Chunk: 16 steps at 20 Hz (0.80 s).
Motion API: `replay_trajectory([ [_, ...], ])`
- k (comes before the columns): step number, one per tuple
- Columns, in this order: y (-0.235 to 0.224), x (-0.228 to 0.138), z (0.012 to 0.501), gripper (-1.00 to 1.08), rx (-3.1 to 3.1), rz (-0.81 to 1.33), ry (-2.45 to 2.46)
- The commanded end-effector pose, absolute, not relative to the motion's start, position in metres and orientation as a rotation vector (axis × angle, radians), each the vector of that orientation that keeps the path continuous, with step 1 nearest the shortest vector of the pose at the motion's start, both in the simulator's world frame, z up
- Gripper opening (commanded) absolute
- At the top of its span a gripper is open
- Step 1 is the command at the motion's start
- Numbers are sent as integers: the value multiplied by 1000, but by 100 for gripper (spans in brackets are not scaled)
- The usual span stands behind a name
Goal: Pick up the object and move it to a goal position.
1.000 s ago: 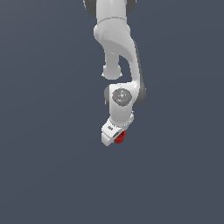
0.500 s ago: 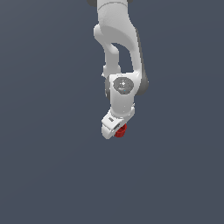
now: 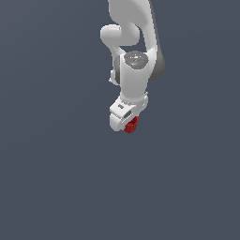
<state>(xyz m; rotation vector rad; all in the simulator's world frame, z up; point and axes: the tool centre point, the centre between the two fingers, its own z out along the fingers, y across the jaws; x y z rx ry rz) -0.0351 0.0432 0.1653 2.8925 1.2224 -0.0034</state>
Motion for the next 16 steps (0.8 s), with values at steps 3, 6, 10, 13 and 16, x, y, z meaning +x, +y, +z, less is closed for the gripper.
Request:
replay_trajectory([
  [3,47,-53,207,-100,2892,-1,1223],
  [6,49,-63,231,-100,2892,-1,1223],
  [10,51,-74,257,-100,2893,0,1224],
  [13,53,-80,272,-100,2893,0,1224],
  [16,53,-83,283,-100,2894,0,1224],
])
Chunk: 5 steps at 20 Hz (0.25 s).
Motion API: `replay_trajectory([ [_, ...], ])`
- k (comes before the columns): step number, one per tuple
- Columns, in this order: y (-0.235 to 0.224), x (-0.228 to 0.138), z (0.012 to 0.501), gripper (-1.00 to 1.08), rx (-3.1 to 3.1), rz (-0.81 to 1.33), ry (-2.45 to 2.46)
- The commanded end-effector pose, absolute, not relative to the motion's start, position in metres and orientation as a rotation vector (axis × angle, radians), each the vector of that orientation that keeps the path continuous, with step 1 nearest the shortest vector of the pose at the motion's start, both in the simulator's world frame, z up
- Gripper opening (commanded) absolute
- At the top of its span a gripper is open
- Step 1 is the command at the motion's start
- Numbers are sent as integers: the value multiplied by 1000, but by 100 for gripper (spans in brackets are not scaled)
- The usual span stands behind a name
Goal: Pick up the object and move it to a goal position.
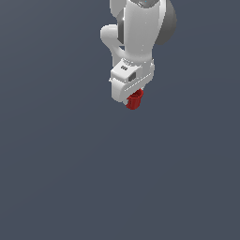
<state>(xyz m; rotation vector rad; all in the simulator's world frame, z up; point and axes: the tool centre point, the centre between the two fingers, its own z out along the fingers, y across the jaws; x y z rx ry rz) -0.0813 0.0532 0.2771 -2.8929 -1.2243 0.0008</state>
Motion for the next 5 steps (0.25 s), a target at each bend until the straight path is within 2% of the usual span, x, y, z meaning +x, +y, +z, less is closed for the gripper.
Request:
replay_trajectory([
  [1,54,-84,286,-100,-2893,0,-1224],
  [5,54,-86,291,-100,-2893,0,-1224],
])
